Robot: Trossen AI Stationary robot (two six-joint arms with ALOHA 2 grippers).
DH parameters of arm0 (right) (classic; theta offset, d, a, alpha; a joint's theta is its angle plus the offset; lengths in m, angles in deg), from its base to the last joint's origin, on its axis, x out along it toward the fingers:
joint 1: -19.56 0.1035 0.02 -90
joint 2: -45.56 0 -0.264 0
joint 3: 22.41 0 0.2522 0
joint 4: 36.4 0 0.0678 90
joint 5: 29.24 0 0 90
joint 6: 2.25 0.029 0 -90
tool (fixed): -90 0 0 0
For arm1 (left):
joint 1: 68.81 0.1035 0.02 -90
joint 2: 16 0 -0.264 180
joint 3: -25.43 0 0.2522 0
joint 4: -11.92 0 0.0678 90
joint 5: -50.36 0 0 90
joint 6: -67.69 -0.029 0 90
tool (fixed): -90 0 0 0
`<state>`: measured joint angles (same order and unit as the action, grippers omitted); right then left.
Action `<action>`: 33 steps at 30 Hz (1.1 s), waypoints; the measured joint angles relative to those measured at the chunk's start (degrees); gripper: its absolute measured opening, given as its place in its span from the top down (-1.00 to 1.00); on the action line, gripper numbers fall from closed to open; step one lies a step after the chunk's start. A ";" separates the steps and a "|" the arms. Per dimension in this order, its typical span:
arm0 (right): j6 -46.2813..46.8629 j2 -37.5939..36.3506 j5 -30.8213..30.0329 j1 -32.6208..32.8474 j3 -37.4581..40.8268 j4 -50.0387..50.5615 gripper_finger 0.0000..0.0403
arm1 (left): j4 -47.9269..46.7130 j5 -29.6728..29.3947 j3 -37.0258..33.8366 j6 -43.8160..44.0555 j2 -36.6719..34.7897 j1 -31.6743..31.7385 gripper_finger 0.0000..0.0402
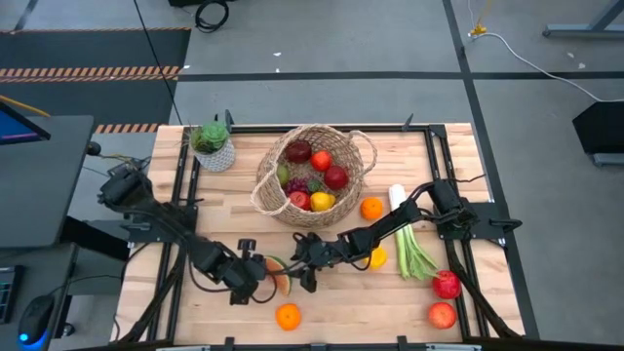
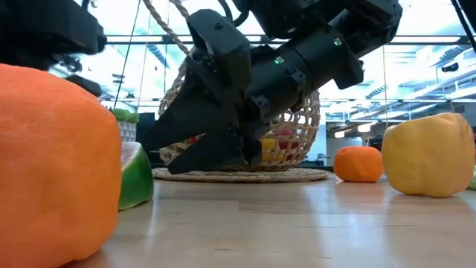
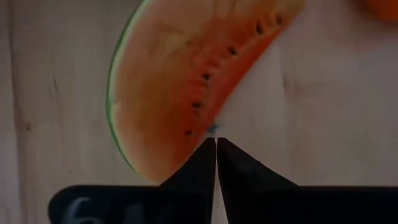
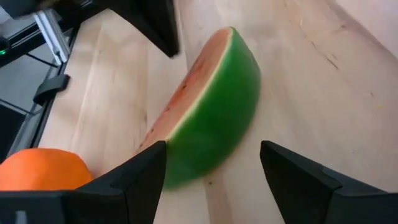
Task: Build produce basket
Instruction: Put the watermelon into the basket
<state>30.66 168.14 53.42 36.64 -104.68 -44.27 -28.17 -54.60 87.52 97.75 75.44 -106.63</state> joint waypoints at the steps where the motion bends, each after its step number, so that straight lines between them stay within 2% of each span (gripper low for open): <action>1: 0.04 0.00 -0.06 0.00 0.00 -0.38 -0.32 | 0.65 0.00 0.00 -0.78 0.47 0.27 0.88; 13: 0.38 0.98 -0.69 0.09 -0.08 -4.01 -0.32 | 10.66 0.02 0.00 -7.74 1.64 4.17 0.90; 18: 2.12 3.28 0.70 0.03 -1.36 -4.53 -0.32 | 11.46 1.29 0.24 -8.28 3.98 5.99 0.91; 23: -0.15 8.30 0.77 0.01 -8.51 -2.62 -0.32 | 12.50 3.32 0.23 -8.94 5.01 6.26 0.91; 28: -3.14 12.13 1.91 0.17 -16.42 5.19 -0.31 | 11.93 4.09 1.15 -11.06 4.67 5.58 0.93; 33: -5.20 12.17 1.39 0.67 -18.45 9.34 -0.15 | 11.13 3.45 1.82 -11.62 4.79 5.13 0.94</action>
<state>25.46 180.32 54.81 37.31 -123.13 -34.93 -17.05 -51.14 89.34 86.13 80.23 -101.50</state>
